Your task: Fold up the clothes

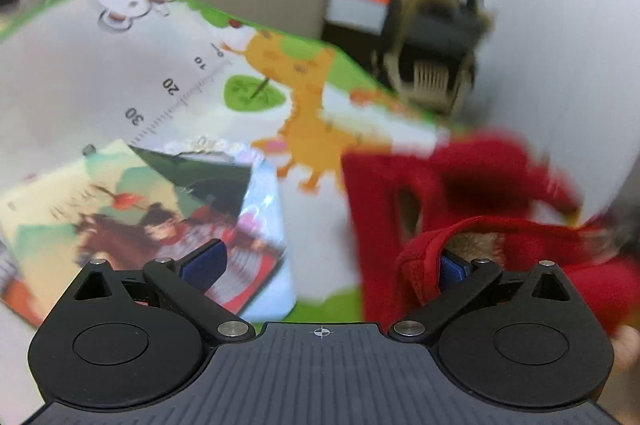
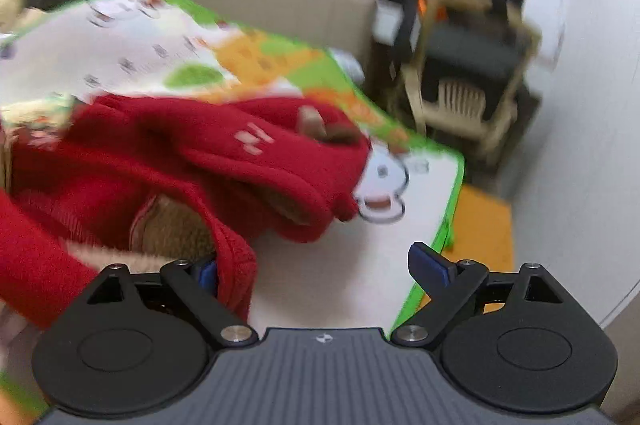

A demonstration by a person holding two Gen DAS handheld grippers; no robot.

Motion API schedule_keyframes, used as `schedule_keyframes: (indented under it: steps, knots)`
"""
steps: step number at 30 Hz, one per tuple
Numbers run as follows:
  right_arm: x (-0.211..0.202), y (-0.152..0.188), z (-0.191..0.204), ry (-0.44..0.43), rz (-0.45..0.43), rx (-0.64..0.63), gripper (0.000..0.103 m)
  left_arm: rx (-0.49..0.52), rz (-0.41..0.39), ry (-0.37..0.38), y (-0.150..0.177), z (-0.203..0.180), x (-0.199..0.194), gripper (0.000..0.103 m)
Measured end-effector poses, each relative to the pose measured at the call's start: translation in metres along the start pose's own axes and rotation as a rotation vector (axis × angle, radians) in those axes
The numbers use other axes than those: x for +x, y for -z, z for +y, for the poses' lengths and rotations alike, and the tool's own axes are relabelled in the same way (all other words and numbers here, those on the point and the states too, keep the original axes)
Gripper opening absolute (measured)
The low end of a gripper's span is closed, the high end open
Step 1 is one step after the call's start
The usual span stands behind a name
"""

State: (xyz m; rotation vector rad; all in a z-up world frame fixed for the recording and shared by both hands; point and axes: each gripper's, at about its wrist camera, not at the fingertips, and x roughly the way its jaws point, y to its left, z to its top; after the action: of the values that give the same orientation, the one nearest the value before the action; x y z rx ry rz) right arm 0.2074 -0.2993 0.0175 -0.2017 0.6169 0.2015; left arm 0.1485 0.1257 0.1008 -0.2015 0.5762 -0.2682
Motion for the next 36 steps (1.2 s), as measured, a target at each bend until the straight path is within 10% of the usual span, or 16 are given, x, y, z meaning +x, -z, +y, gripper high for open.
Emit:
schedule_keyframes:
  steps: [9,14,21,27,36]
  knots:
    - [0.049,0.008,-0.009,-0.032,0.093,0.067,0.102,-0.019,-0.108,0.144,0.01,0.006,-0.056,0.103]
    - [0.046,0.012,-0.016,-0.036,0.088,0.123,0.102,0.055,-0.026,0.206,0.027,-0.008,-0.047,0.103]
    - [-0.004,0.008,-0.038,-0.112,0.043,0.207,0.102,0.275,0.094,-0.108,0.057,-0.054,0.028,0.103]
    - [-0.049,0.008,-0.07,-0.374,-0.008,0.481,0.103,0.203,0.083,-0.116,0.048,-0.039,0.063,0.103]
    - [0.073,-0.072,-0.058,-0.506,0.276,0.747,0.103,0.16,0.084,-0.091,0.057,-0.026,0.071,0.103]
